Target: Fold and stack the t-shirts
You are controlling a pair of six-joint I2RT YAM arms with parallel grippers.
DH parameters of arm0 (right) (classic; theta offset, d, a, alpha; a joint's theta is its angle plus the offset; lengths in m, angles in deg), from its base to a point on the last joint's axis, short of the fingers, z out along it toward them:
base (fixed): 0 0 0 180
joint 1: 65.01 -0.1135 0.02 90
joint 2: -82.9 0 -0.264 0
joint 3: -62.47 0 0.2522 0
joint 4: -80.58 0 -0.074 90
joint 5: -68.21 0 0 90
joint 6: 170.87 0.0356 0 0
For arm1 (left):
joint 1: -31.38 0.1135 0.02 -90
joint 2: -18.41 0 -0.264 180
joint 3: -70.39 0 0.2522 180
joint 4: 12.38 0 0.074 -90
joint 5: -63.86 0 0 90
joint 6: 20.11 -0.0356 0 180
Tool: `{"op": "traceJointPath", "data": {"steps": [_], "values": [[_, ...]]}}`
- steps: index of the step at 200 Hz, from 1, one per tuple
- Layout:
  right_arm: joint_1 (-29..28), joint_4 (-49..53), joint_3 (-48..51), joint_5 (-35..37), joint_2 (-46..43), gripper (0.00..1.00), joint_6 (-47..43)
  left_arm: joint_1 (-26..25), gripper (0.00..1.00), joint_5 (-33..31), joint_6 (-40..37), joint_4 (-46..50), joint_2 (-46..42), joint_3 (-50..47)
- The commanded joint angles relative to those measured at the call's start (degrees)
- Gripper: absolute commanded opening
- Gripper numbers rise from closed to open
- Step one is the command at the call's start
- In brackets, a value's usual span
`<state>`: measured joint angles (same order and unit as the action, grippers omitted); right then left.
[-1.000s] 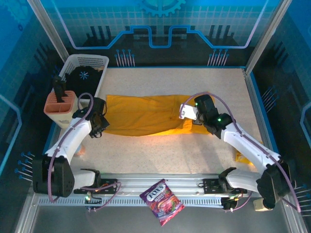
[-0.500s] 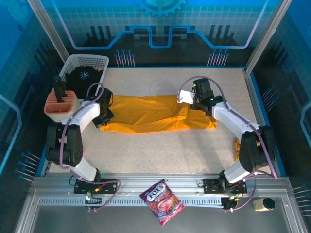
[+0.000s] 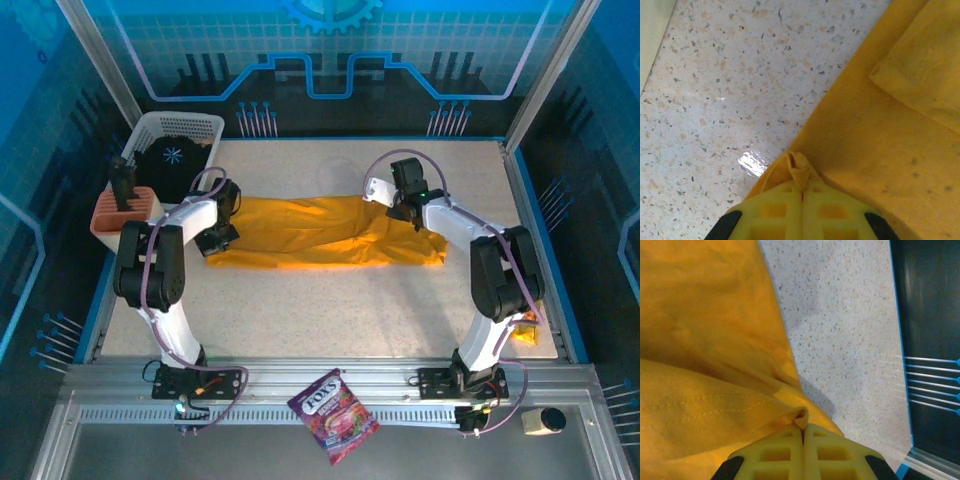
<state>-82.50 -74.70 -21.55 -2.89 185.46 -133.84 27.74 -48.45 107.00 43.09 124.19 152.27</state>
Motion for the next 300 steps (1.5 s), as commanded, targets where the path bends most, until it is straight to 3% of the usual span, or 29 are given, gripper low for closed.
{"op": "traceJointPath", "data": {"steps": [1, 43, 72, 114, 146, 162, 179, 204, 244, 300], "values": [[1.04, -2.89, -2.74, 1.72, 3.23, 0.00, 6.19, 0.39, 0.00, -2.90, -0.26, 1.00, 1.40, 1.48], [2.21, -2.97, -6.16, 1.79, 8.14, 0.00, 17.27, 0.38, 0.12, -4.32, -0.14, 1.53, 1.81, 1.50], [2.98, -3.17, -6.96, -0.07, 8.11, 0.15, 26.69, 0.39, 0.26, -4.94, 0.00, 1.97, 0.87, 1.29], [4.12, 1.45, -8.18, -2.08, 4.17, 0.47, 42.11, 0.21, 0.64, -3.89, -0.08, 2.37, -3.13, 1.23], [5.20, 10.75, -7.77, -7.39, -1.52, 0.50, 58.18, -0.09, 0.87, -3.19, -0.15, 3.37, -7.94, 1.38], [6.21, 18.23, -8.11, -14.38, -3.50, 0.53, 67.99, -0.47, 0.99, -3.04, -0.23, 4.02, -11.02, 1.32], [6.62, 19.22, -4.01, -24.63, -5.53, 0.53, 74.49, -0.91, 0.99, -2.13, -0.87, 4.19, -14.73, 1.01], [6.25, 10.88, 5.52, -33.75, -8.17, 0.53, 83.80, -1.87, 0.99, 0.40, -3.43, 3.73, -20.21, 0.41], [5.55, 2.53, 10.48, -32.79, -5.87, 0.54, 90.31, -3.76, 0.99, 2.89, -5.69, 5.19, -26.38, 0.39], [4.23, -1.02, 9.65, -32.08, 0.08, 0.47, 92.34, -4.38, 0.99, 2.61, -6.78, 6.19, -31.55, -0.73]]}}
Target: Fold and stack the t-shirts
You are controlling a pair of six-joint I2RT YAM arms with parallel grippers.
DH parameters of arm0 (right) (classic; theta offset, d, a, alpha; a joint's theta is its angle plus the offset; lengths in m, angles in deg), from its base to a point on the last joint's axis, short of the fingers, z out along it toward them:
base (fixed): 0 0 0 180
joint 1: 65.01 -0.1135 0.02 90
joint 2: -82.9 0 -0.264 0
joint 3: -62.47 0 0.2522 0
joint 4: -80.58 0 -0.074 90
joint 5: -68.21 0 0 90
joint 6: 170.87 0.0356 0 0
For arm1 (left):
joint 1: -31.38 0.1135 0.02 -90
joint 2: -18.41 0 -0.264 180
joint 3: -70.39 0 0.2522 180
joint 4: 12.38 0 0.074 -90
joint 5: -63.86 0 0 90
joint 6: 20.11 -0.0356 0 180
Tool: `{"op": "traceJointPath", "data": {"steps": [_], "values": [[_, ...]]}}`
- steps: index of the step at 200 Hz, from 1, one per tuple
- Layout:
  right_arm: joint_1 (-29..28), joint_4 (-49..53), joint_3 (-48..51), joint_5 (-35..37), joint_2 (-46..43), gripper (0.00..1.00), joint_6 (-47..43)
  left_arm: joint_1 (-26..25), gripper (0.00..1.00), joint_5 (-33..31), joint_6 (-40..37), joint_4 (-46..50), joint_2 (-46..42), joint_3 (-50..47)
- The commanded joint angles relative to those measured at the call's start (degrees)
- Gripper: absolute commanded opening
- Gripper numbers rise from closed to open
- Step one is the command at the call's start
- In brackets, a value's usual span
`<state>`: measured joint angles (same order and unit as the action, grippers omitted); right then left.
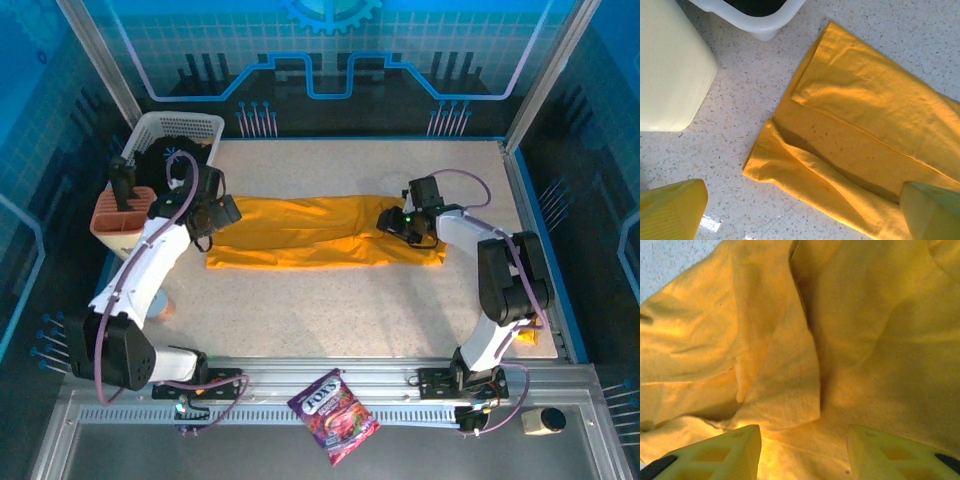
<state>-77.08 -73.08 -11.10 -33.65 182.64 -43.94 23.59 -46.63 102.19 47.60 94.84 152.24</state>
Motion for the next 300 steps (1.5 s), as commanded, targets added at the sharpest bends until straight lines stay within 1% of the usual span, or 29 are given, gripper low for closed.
{"op": "traceJointPath", "data": {"steps": [1, 37, 57, 66, 87, 126, 168, 207, 215, 236, 253, 278, 300], "values": [[-1.19, -2.60, -0.90, -1.33, 3.08, 0.47, 2.40, -0.22, 0.99, 0.75, -1.93, 1.68, -2.22, -0.69], [-1.98, -3.09, -2.48, -0.81, 6.22, 0.46, 3.32, -0.23, 0.99, 1.51, -1.97, 1.68, -1.44, -0.02], [-2.33, -3.17, -3.59, -0.95, 7.00, 0.40, 3.31, -0.21, 0.99, 1.45, -1.95, 1.60, -0.95, 0.20], [-2.50, -3.17, -4.19, -1.06, 7.01, 0.36, 3.28, -0.21, 0.99, 1.40, -1.97, 1.60, -0.84, 0.32], [-2.96, -2.61, -5.35, -1.15, 6.77, 0.21, 3.00, -0.21, 0.99, 1.47, -1.97, 1.52, -0.66, 0.55], [-3.22, -1.70, -7.88, -1.25, 6.90, 0.00, 2.44, -0.21, 0.99, 1.56, -1.88, 1.33, -0.18, 0.76], [-3.27, 1.13, -15.91, -1.16, 11.05, 0.00, 1.65, -0.21, 0.99, 1.63, -1.80, 1.42, 0.22, 0.64], [-3.23, 5.05, -25.79, -1.35, 18.64, 0.00, 1.13, -0.25, 0.99, 3.41, -1.66, 1.25, 0.39, 0.33], [-3.25, 5.12, -26.97, -2.05, 19.90, 0.04, 1.40, -0.36, 0.99, 3.69, -1.63, 1.10, 0.48, 0.20], [-3.55, 4.17, -28.19, -3.63, 21.36, 0.22, 2.46, -0.81, 0.99, 3.45, -1.62, 1.22, 0.73, 0.11], [-3.93, 3.73, -28.40, -4.04, 21.29, 0.29, 2.50, -1.33, 0.99, 2.97, -1.66, 1.66, 1.33, 0.58], [-4.12, 3.12, -27.29, -4.82, 19.40, 0.35, 2.54, -3.02, 0.99, 0.92, -2.49, 3.23, 3.50, 2.63], [-4.01, 2.06, -24.64, -4.93, 16.01, 0.36, 2.54, -4.58, 0.99, -0.83, -3.35, 4.73, 7.65, 4.96]]}}
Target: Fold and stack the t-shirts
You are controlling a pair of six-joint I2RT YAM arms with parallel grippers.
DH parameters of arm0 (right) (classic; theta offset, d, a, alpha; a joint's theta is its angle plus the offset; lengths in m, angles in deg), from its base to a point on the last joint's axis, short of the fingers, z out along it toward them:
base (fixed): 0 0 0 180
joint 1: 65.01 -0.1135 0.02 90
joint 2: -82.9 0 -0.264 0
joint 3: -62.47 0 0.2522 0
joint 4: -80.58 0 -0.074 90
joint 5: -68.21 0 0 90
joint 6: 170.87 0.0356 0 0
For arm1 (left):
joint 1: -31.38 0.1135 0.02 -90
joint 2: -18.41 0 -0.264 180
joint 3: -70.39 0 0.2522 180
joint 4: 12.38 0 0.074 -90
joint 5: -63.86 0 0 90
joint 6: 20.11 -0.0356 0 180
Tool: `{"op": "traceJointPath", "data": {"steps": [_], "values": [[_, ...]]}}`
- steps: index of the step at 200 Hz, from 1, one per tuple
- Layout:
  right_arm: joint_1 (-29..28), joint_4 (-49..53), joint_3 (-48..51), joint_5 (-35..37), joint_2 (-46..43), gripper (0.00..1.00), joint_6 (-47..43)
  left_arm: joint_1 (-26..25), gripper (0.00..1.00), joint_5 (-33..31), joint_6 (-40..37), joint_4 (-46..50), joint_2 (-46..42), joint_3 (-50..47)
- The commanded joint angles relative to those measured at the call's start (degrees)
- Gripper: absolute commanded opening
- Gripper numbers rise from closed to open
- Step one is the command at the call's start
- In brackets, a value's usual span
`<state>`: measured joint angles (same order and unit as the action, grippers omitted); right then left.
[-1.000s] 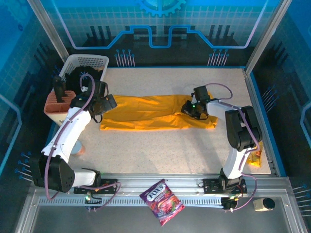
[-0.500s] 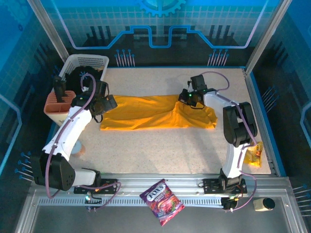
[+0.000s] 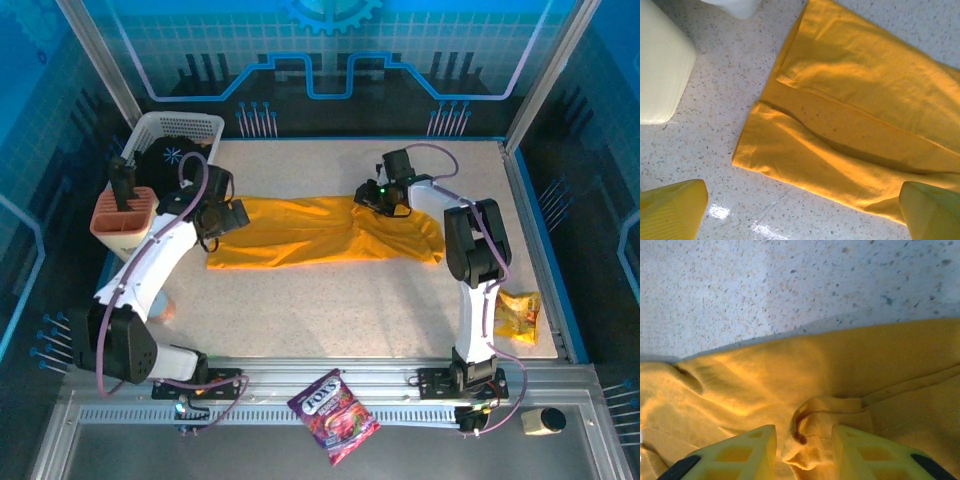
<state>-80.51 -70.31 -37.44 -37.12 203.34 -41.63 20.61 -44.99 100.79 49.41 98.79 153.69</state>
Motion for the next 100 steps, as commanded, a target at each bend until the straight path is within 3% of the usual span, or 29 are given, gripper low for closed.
{"op": "traceJointPath", "data": {"steps": [1, 18, 73, 100], "values": [[-0.58, -0.74, 1.82, -1.46, -4.87, 0.36, 0.22, -1.66, 0.99, -2.53, -1.97, 2.93, 3.89, 3.68], [-0.45, -1.45, 5.00, -0.98, -8.54, 0.36, 0.07, -2.15, 0.99, -3.57, -2.54, 2.14, 8.19, 5.02], [3.28, 2.68, 22.11, 5.73, -25.08, 0.29, -3.74, -1.89, 0.80, -9.79, -5.18, 2.30, 29.04, 19.00], [7.15, 4.41, 31.09, 9.04, -32.72, 0.24, -5.22, -1.72, 0.78, -9.57, -5.81, 3.23, 37.31, 25.29]]}}
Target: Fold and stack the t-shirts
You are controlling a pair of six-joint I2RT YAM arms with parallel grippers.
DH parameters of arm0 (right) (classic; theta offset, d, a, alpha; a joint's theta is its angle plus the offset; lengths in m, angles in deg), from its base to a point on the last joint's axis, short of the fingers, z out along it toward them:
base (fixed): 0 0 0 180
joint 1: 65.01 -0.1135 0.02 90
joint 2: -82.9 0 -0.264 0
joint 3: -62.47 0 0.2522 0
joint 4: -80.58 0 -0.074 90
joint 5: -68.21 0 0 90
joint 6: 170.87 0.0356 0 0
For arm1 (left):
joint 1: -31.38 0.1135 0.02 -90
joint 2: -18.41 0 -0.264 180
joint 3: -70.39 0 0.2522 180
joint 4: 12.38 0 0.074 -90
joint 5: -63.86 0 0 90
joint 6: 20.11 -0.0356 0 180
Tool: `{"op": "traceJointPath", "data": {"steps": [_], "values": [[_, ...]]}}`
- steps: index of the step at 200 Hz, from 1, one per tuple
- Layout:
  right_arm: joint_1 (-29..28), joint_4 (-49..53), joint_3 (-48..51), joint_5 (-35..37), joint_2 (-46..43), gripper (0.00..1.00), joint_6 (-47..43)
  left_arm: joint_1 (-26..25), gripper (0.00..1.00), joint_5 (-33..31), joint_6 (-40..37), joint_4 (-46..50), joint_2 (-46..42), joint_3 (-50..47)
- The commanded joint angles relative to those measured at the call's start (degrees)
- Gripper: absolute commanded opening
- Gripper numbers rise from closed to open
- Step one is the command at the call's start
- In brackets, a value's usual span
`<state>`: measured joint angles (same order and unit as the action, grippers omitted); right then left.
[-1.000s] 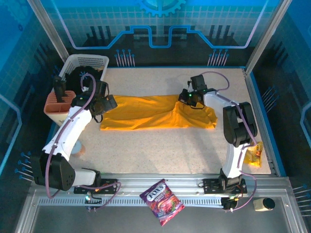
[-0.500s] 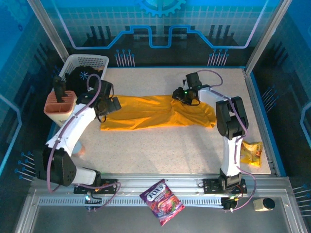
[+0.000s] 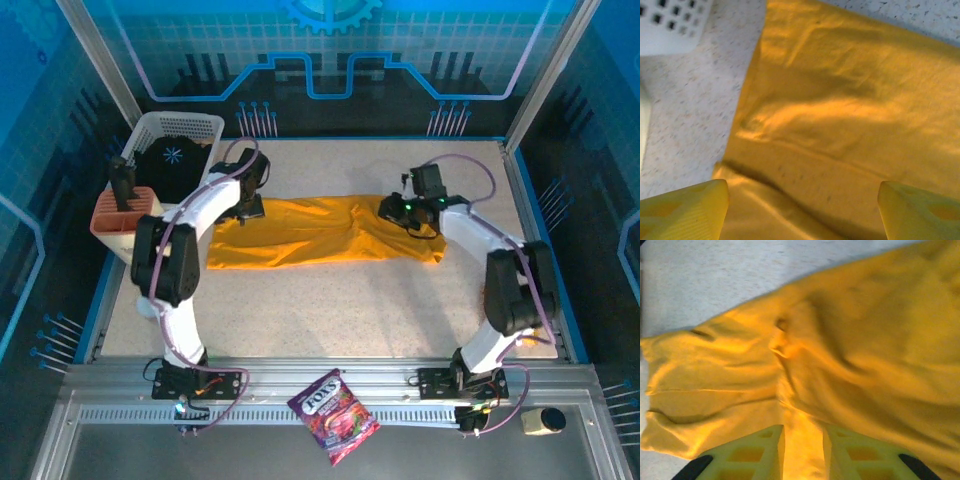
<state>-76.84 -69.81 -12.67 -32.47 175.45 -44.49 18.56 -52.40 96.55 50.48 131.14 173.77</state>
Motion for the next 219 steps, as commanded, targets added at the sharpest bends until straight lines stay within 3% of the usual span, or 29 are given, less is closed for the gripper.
{"op": "traceJointPath", "data": {"steps": [1, 31, 60, 105, 161, 203, 219], "values": [[3.66, 3.96, 6.57, 4.37, -5.01, 0.24, -2.36, 0.34, 0.78, -2.19, -1.55, 2.24, 5.22, 5.38], [8.15, 3.57, 10.66, 3.21, -5.94, 0.12, -2.62, 0.34, 0.76, -0.97, -1.15, 4.03, 10.25, 7.98], [8.76, 3.70, 9.62, 1.45, 0.43, 0.04, -3.16, 0.08, 0.76, 0.04, -0.59, 2.73, 9.06, 3.68], [9.66, 6.31, 3.46, 2.51, 11.26, 0.00, -5.07, -1.08, 0.76, 1.39, -0.30, 1.79, 6.14, -3.49], [12.09, 15.74, -15.63, 6.10, 22.72, 0.00, -10.01, -6.11, 0.73, 2.18, 2.43, 1.72, 4.31, -11.40], [12.80, 24.58, -38.65, 5.60, 35.77, 0.00, -16.41, -13.10, 0.73, 4.99, 7.87, 1.39, 0.55, -19.01], [12.80, 28.67, -48.99, 4.86, 41.22, 0.00, -19.28, -16.01, 0.73, 9.16, 10.23, 0.17, -1.96, -22.27]]}}
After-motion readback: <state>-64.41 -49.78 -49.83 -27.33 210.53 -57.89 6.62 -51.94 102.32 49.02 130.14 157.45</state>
